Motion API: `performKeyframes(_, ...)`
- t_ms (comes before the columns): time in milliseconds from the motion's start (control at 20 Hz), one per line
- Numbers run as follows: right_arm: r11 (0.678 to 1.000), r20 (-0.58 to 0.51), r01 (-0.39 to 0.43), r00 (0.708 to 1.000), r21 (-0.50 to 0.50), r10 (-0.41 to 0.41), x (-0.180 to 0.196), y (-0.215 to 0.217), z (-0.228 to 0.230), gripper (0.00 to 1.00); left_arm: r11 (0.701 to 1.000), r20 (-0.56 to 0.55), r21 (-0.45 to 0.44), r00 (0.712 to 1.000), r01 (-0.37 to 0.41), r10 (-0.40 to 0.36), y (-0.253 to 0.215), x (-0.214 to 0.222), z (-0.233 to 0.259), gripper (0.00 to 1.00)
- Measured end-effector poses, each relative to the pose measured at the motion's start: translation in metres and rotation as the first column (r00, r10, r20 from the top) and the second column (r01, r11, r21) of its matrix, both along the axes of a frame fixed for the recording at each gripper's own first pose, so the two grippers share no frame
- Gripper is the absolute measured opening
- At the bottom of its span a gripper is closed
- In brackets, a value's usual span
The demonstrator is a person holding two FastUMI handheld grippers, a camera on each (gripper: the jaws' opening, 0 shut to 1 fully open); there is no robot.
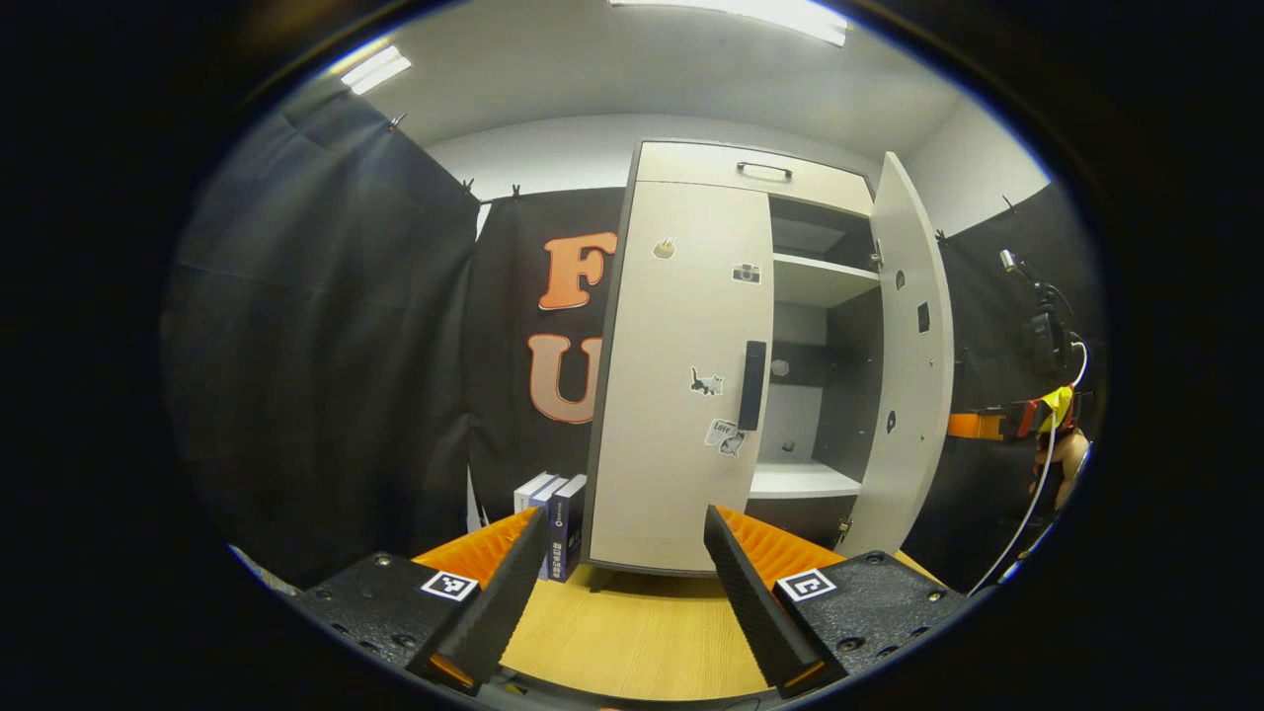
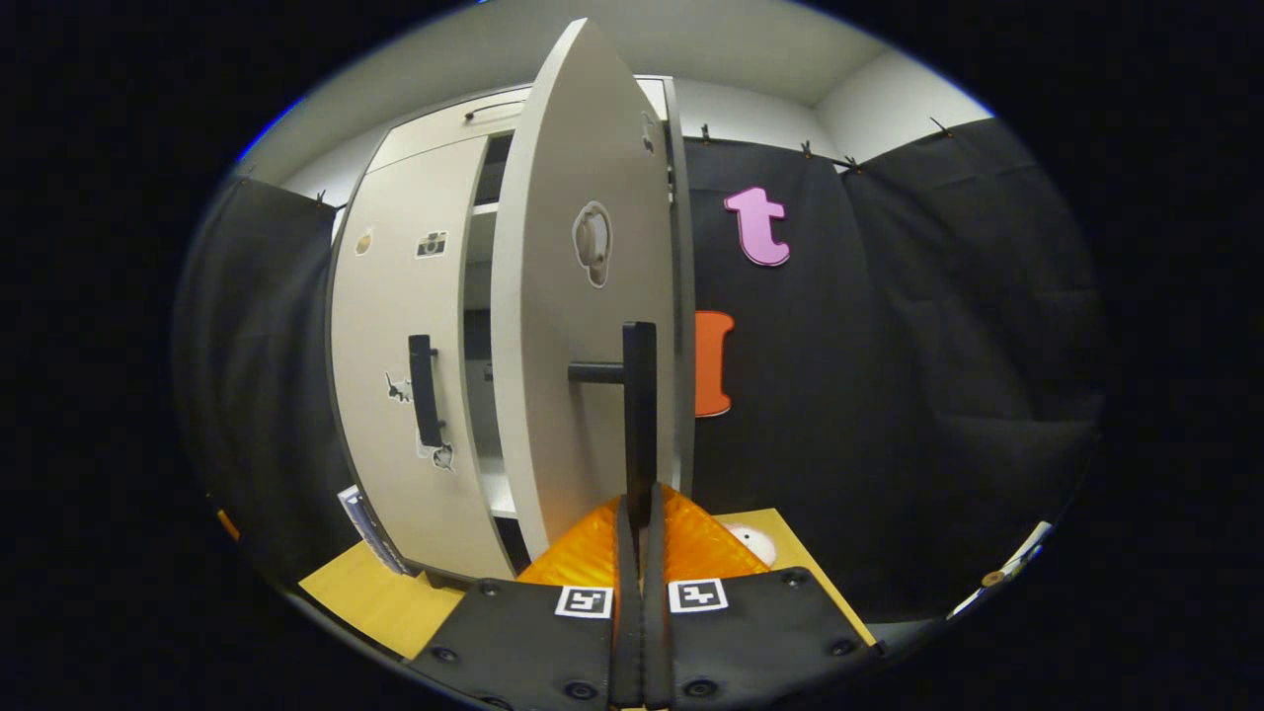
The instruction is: Open the right door of the double-door shoe cabinet with the right hand, and open the left door with the left hand.
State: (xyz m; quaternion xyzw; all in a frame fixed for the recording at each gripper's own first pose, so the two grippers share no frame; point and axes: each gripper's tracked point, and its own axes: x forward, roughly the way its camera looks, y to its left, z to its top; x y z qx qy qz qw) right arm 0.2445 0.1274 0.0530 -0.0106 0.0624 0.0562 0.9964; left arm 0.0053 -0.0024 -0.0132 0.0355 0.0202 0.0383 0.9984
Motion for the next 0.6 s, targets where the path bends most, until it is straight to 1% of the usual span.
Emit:
performKeyframes(150, 1.000, 0.001, 0.019, 1.000, -0.009, -0.019, 0.001, -0.010, 0.000, 0.07, 1.000, -0.001, 0.006, 1.000, 0.012, -0.012, -0.014, 0.005, 0.000, 0.95)
performKeyframes(300, 1.000, -0.001, 0.006, 1.000, 0.002, -0.006, 0.000, -0.011, 0.000, 0.07, 1.000, -0.008, 0.006, 1.000, 0.025, -0.025, -0.028, 0.009, -0.003, 0.95)
performKeyframes(600, 0.999, -0.005, -0.028, 1.000, 0.025, 0.028, -0.001, -0.012, 0.000, 0.07, 1.000, -0.014, 0.014, 1.000, 0.022, -0.022, -0.045, 0.022, -0.002, 0.95)
